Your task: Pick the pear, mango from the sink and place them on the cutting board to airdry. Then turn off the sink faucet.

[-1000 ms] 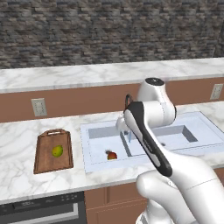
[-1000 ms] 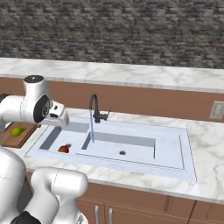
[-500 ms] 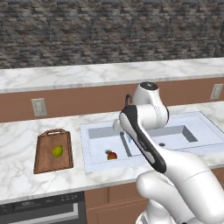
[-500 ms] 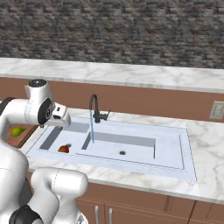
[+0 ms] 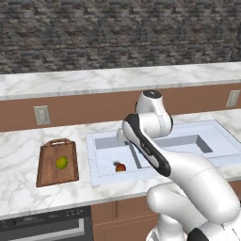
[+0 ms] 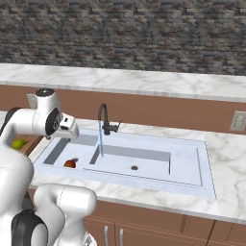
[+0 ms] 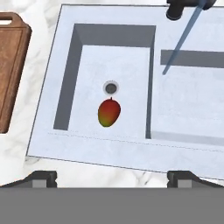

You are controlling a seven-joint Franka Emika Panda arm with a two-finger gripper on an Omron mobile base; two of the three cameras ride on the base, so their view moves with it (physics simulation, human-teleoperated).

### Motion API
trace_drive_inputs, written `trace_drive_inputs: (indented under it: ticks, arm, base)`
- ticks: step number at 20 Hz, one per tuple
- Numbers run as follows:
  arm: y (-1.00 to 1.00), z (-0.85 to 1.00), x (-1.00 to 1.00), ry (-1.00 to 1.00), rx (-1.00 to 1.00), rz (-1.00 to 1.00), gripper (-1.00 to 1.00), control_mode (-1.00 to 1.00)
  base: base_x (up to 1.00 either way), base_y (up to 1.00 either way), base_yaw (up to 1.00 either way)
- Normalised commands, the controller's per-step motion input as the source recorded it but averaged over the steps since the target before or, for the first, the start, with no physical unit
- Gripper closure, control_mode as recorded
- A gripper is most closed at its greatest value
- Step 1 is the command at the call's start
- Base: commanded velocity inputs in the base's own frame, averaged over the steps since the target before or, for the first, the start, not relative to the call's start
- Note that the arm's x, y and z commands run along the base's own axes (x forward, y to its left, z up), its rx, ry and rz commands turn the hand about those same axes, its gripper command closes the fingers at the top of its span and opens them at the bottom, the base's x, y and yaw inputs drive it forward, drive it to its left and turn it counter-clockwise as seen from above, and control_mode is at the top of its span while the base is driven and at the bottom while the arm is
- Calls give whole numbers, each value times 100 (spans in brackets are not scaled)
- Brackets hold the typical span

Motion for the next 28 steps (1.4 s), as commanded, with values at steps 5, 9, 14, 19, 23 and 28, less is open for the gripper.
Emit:
trace_drive_inputs:
  ticks: [5, 9, 14, 19, 23, 28]
  arm:
    - [1, -35, 20, 5, -1, 0, -100, -100]
    - [5, -28, 23, 3, 0, 1, -100, -100]
    - [9, -19, 26, 3, 0, 0, -100, -100]
    - [6, -20, 21, 2, 0, 0, -100, -100]
    - [2, -23, 15, 3, 0, 0, -100, -100]
    - [0, -20, 10, 0, 0, 0, -100, -100]
  base:
    - [0, 0, 0]
    - [0, 0, 0]
    - [0, 0, 0]
    - [0, 0, 0]
    - [0, 0, 0]
    - [0, 0, 0]
